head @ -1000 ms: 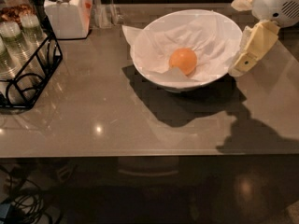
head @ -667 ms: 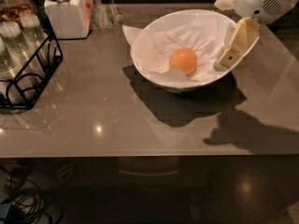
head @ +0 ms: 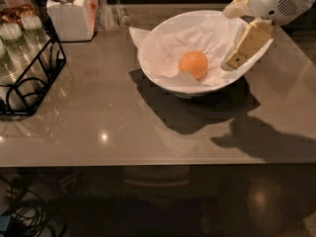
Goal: Pick orange from white bowl
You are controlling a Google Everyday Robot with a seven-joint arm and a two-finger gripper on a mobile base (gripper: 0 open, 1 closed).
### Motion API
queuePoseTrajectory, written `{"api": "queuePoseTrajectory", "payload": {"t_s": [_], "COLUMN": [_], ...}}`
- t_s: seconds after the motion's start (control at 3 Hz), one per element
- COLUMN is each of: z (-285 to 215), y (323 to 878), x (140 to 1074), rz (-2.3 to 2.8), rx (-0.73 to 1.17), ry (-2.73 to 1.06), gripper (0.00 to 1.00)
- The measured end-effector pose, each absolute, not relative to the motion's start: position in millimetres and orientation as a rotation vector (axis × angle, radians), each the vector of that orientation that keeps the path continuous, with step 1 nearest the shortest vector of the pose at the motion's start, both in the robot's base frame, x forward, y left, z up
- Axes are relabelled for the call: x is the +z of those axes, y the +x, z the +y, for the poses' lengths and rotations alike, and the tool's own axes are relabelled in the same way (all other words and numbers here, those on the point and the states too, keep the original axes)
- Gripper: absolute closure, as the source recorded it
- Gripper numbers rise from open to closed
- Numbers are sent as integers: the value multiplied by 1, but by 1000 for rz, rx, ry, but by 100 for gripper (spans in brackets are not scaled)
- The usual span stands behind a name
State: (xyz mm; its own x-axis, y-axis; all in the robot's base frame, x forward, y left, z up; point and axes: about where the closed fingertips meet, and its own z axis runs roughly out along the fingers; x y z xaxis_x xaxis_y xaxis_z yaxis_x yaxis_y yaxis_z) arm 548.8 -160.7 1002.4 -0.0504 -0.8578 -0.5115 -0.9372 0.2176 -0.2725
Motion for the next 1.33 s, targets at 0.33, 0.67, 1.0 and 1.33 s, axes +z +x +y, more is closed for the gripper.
{"api": "queuePoseTrajectory", "payload": {"t_s": [0.33,0.67,1.0,1.33], "z": [-145,-133,-122,-118], "y": [568,580,594,608], "x": [991,982,956,932], "rz": [1877,1860,1877,1907], "rx": [261,304,385,444], "ry": [-1621,-1631,-1643,-1635], "gripper": [23,23,24,22]}}
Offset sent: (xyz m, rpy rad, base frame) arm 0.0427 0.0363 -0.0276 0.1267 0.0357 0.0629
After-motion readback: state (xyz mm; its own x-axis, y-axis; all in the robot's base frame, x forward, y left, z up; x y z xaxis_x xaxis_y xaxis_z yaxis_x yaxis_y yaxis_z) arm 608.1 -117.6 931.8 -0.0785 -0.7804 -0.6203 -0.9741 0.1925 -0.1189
